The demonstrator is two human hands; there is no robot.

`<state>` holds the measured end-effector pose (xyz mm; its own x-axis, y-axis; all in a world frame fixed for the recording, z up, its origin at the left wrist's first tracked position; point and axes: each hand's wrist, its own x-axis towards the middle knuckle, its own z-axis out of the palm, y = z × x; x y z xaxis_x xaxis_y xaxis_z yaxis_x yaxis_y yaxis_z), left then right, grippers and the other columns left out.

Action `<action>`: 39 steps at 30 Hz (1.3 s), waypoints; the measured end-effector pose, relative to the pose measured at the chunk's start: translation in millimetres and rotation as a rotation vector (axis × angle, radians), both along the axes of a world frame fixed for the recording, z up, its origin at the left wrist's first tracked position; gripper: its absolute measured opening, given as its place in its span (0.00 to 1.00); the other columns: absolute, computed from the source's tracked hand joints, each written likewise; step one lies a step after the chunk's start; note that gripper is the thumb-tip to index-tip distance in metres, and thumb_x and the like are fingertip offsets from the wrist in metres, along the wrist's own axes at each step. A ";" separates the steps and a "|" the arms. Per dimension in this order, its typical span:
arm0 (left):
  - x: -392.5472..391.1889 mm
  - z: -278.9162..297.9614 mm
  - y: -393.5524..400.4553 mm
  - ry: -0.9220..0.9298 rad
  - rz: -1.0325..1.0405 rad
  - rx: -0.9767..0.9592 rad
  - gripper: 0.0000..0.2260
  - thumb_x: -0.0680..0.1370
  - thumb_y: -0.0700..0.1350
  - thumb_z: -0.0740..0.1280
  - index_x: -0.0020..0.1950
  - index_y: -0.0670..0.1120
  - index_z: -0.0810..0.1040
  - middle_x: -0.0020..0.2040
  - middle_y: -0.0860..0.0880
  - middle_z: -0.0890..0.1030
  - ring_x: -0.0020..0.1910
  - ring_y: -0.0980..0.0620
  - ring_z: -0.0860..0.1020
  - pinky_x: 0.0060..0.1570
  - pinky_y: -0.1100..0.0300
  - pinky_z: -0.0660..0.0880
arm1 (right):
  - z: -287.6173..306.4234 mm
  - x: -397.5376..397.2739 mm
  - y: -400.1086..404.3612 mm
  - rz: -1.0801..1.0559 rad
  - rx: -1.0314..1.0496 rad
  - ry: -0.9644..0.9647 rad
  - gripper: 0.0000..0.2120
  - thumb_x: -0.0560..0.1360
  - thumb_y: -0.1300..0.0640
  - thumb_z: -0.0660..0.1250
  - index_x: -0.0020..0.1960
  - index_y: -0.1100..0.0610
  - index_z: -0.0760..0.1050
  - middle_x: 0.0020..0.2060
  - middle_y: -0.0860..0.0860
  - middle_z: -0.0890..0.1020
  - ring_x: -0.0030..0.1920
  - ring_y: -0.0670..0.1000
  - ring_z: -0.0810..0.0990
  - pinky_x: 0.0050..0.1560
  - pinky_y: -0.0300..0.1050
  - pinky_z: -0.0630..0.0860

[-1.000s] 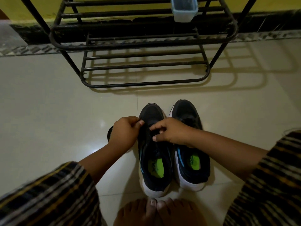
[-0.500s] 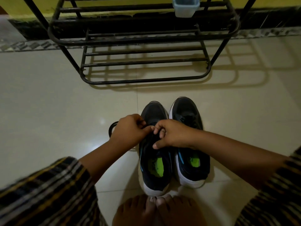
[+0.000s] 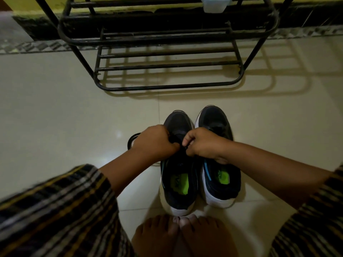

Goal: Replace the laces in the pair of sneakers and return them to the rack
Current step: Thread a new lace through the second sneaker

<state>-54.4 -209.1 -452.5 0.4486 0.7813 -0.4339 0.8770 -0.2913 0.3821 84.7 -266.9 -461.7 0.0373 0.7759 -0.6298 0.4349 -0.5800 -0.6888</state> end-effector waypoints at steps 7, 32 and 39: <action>10.2 0.6 -6.8 0.129 -0.070 0.255 0.07 0.75 0.46 0.66 0.48 0.43 0.76 0.42 0.46 0.74 0.42 0.45 0.76 0.37 0.58 0.68 | 0.8 1.2 2.2 0.151 -0.006 -0.100 0.13 0.69 0.67 0.67 0.41 0.50 0.68 0.35 0.49 0.71 0.33 0.49 0.70 0.34 0.41 0.67; -13.4 -32.7 -12.2 -0.586 0.555 -0.192 0.04 0.75 0.40 0.70 0.43 0.40 0.83 0.40 0.43 0.83 0.40 0.50 0.81 0.43 0.59 0.78 | -3.9 -30.5 8.4 0.330 0.332 -0.622 0.14 0.75 0.57 0.66 0.60 0.58 0.77 0.57 0.57 0.70 0.56 0.59 0.73 0.53 0.50 0.74; -16.2 -32.9 -13.6 -0.587 0.572 -0.195 0.04 0.74 0.41 0.71 0.41 0.41 0.81 0.38 0.45 0.81 0.39 0.51 0.79 0.43 0.58 0.78 | -9.4 -25.5 6.9 0.225 0.334 -0.522 0.18 0.70 0.66 0.66 0.59 0.57 0.78 0.56 0.57 0.71 0.55 0.58 0.74 0.54 0.46 0.72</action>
